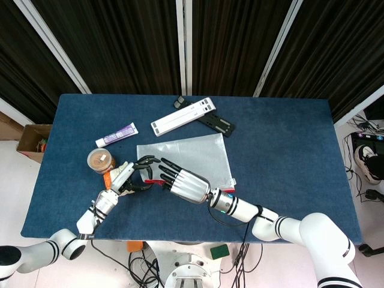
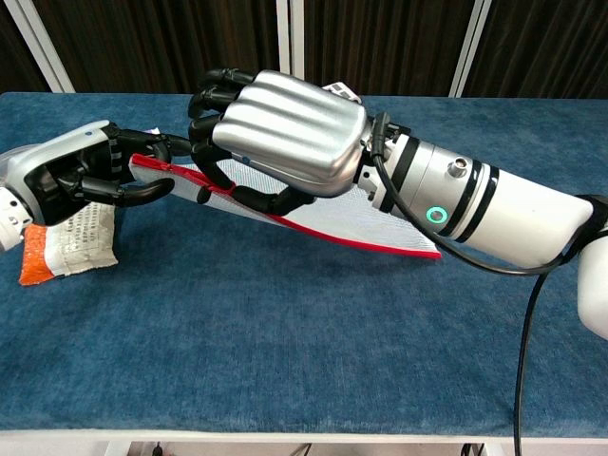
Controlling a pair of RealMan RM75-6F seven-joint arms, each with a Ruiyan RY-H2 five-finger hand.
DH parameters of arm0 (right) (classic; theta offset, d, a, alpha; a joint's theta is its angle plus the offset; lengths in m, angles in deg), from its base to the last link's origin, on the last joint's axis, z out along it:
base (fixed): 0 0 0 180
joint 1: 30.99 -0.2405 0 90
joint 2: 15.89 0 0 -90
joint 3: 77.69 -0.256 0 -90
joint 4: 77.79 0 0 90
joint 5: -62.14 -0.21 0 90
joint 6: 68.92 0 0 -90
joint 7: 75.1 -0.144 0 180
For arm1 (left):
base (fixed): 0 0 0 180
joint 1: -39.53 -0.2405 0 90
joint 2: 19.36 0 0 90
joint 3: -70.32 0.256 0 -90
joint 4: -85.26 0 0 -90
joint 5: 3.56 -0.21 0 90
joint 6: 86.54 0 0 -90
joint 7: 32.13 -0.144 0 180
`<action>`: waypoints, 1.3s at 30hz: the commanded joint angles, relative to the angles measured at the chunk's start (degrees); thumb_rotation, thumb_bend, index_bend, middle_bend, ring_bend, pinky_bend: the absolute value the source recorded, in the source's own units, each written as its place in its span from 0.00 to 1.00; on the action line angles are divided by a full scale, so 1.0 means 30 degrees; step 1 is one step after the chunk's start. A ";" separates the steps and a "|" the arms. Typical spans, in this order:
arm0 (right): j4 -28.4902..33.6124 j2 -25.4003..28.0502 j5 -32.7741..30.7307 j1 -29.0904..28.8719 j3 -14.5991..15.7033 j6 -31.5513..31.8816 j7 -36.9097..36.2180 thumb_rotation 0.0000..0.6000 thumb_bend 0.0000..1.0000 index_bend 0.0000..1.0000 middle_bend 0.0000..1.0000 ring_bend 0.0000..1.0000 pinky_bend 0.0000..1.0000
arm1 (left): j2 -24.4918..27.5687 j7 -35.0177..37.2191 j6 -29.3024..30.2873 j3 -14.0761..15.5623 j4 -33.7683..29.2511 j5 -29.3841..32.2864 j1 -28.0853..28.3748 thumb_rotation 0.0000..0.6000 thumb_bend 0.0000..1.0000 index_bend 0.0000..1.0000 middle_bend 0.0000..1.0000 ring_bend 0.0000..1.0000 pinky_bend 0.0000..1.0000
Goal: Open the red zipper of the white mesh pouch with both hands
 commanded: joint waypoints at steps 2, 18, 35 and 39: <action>0.0153 0.0242 -0.0007 0.0226 0.0128 -0.0018 0.0166 1.00 0.49 0.87 0.38 0.16 0.12 | 0.0006 0.0311 0.0043 0.0035 0.0196 0.0074 -0.0081 1.00 0.55 0.66 0.23 0.10 0.17; 0.2688 0.3388 -0.0111 0.3142 0.1717 0.1098 0.1633 1.00 0.49 0.87 0.38 0.15 0.13 | 0.0025 0.0094 -0.0139 0.0018 0.1106 0.0507 -0.0402 1.00 0.55 0.66 0.23 0.11 0.17; 0.3478 0.6587 -0.1280 0.7485 0.3090 0.2301 0.1810 1.00 0.49 0.87 0.38 0.15 0.13 | -0.0103 -0.2113 -0.0247 0.0181 0.1891 0.0551 -0.0714 1.00 0.56 0.66 0.23 0.10 0.17; 0.3288 0.6526 -0.1190 0.7711 0.2938 0.2295 0.1514 1.00 0.49 0.87 0.38 0.15 0.12 | -0.0130 -0.2254 -0.0259 0.0178 0.1861 0.0548 -0.0741 1.00 0.56 0.66 0.23 0.10 0.17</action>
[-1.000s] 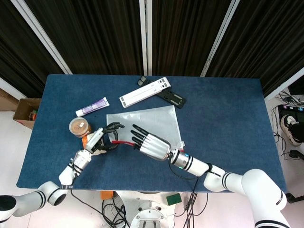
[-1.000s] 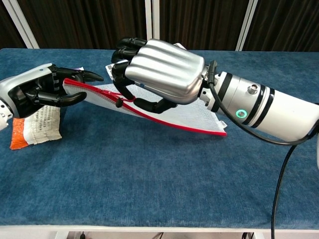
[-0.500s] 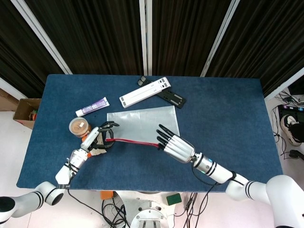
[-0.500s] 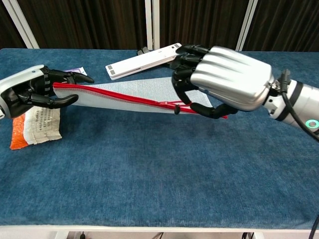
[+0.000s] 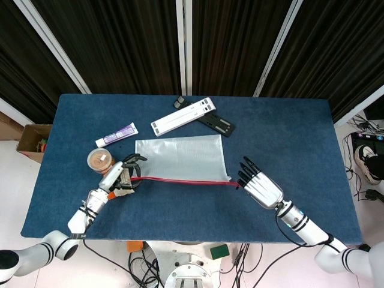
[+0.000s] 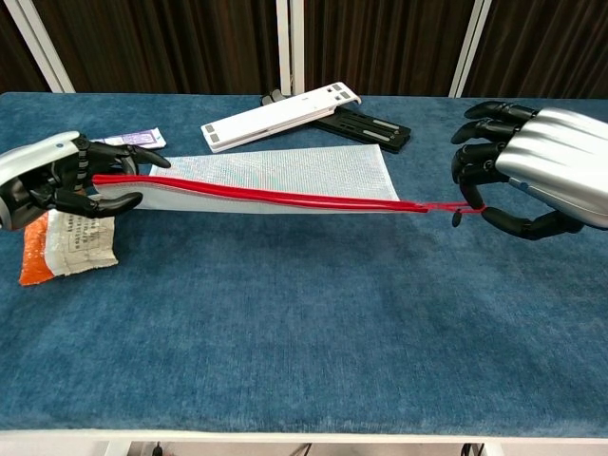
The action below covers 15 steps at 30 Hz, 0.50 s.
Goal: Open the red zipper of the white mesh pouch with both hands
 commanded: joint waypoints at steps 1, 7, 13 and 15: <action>-0.0109 -0.0084 0.0118 0.0075 -0.0130 -0.0001 -0.0231 1.00 0.49 0.87 0.37 0.15 0.13 | -0.0014 -0.0107 -0.0011 0.0000 -0.0030 -0.0014 -0.0005 1.00 0.56 0.66 0.23 0.11 0.17; 0.1033 0.0243 -0.1033 0.0444 -0.0510 -0.1391 -0.0150 1.00 0.30 0.43 0.22 0.04 0.06 | 0.0353 -0.2653 -0.0171 0.0457 0.0037 -0.0567 0.0130 1.00 0.52 0.54 0.20 0.10 0.16; 0.5254 0.2132 -0.3702 0.0950 -0.1446 -0.3051 0.0478 1.00 0.00 0.00 0.00 0.00 0.00 | 0.2031 -1.1094 -0.0455 0.0621 -0.1923 -0.0465 -0.0028 1.00 0.29 0.20 0.11 0.08 0.14; 0.5929 0.2749 -0.4093 0.1266 -0.1735 -0.2757 0.0138 1.00 0.00 0.00 0.00 0.00 0.00 | 0.2914 -1.3508 -0.0462 0.0498 -0.3382 0.0045 -0.0327 1.00 0.27 0.19 0.11 0.08 0.14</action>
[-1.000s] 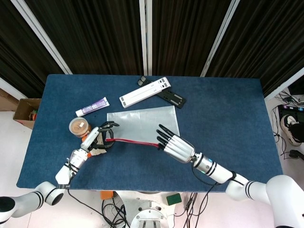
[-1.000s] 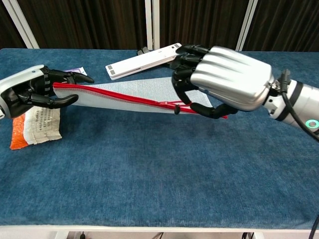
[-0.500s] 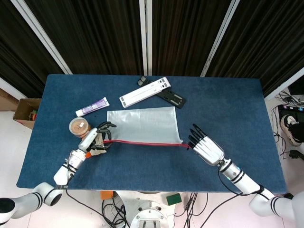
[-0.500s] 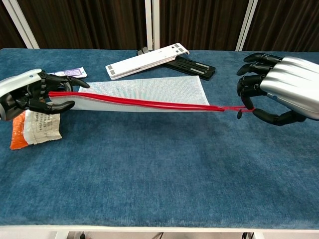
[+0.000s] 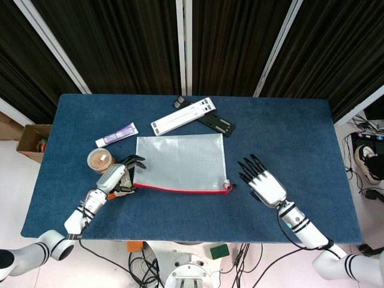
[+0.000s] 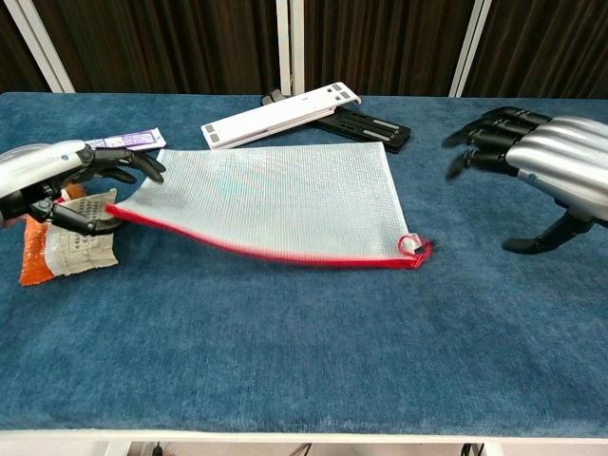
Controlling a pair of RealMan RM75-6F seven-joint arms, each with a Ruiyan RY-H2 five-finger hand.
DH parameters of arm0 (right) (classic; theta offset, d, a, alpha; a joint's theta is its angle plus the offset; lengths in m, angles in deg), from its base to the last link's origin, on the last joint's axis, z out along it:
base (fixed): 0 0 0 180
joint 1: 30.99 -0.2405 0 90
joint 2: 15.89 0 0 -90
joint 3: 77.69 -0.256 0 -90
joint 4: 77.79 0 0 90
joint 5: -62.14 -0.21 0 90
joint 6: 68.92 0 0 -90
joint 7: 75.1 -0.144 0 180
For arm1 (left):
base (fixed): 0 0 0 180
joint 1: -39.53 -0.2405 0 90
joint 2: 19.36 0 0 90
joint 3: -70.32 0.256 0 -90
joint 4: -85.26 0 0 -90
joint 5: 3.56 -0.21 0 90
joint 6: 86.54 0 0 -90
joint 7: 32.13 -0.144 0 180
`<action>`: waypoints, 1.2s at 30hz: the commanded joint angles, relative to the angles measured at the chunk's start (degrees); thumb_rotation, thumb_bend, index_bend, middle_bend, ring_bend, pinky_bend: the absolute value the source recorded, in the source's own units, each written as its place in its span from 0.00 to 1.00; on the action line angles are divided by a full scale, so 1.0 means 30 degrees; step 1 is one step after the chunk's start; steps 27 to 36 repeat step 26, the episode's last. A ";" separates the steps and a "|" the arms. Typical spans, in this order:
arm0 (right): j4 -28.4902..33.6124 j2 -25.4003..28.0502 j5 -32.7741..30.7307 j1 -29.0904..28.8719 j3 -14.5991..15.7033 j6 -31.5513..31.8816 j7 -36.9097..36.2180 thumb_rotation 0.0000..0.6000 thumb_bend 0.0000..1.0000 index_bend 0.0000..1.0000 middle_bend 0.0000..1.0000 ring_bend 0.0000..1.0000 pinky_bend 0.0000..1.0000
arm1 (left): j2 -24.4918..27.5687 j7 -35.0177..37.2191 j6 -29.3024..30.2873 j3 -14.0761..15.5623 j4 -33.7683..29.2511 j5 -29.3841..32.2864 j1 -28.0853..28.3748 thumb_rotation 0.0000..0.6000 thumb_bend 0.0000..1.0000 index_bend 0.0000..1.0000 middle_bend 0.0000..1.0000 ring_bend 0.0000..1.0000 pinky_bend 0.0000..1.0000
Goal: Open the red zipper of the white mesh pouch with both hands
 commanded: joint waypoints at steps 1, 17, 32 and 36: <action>0.2072 0.1739 -0.1502 0.0771 -0.0804 -0.0208 -0.0238 1.00 0.00 0.00 0.00 0.00 0.00 | 0.2478 -0.7308 -0.0164 -0.0016 -0.3552 0.0826 -0.0585 1.00 0.27 0.19 0.11 0.08 0.14; 0.5059 0.7650 -0.4241 0.5284 -0.2194 0.4096 -0.4384 1.00 0.19 0.07 0.22 0.05 0.22 | 0.9471 -1.3551 0.5363 -0.0808 -0.9598 0.4902 -0.5822 1.00 0.22 0.19 0.12 0.08 0.14; 0.5666 0.8673 -0.3995 0.7677 -0.1103 0.4705 -0.6059 1.00 0.19 0.05 0.15 0.03 0.17 | 1.0192 -1.3811 0.8236 0.0024 -1.1153 0.4083 -0.8584 1.00 0.22 0.19 0.12 0.08 0.14; 0.5666 0.8673 -0.3995 0.7677 -0.1103 0.4705 -0.6059 1.00 0.19 0.05 0.15 0.03 0.17 | 1.0192 -1.3811 0.8236 0.0024 -1.1153 0.4083 -0.8584 1.00 0.22 0.19 0.12 0.08 0.14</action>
